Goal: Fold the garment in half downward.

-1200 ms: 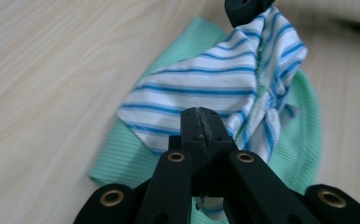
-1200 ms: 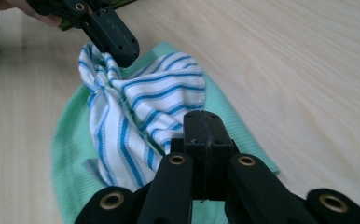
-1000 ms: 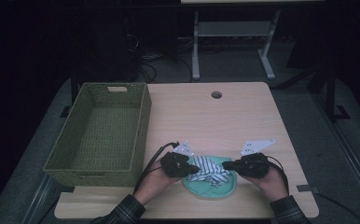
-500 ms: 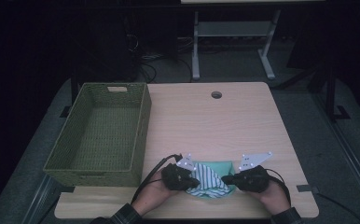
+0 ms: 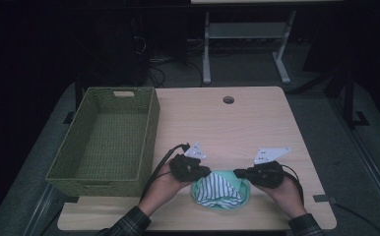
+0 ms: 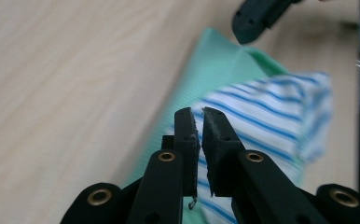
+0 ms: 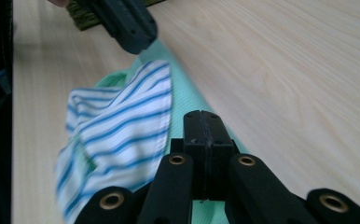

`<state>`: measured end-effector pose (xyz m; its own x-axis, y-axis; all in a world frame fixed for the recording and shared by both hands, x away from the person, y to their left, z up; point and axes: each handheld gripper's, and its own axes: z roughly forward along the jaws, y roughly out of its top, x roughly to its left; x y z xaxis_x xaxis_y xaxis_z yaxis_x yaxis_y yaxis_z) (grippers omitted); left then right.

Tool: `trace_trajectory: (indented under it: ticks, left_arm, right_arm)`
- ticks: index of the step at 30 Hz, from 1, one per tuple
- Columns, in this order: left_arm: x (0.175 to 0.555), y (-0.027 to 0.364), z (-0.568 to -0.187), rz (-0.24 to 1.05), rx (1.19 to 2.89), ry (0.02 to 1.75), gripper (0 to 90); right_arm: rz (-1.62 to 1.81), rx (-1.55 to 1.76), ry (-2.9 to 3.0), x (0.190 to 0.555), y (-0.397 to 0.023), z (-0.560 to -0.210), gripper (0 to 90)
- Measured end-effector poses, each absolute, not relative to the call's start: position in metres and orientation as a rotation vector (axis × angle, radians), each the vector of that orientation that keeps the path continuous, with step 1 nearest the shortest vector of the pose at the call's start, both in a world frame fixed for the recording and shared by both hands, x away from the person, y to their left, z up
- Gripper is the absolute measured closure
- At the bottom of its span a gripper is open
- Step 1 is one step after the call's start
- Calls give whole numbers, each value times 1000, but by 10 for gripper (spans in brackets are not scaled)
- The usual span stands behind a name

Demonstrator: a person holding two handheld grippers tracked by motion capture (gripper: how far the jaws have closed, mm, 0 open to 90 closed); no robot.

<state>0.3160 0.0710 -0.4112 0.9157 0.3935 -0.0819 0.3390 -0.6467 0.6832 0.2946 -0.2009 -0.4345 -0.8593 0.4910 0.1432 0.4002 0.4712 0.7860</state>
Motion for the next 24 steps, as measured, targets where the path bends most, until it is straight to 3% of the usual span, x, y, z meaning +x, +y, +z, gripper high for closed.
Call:
trace_trajectory:
  ticks: [16,24]
  left_arm:
    - [324,54,-452,120,2480,535,839]
    - [322,58,-445,127,2441,539,836]
  right_arm:
    - [1167,814,2687,308,-179,-467,900]
    - [1155,812,2673,304,-178,-467,900]
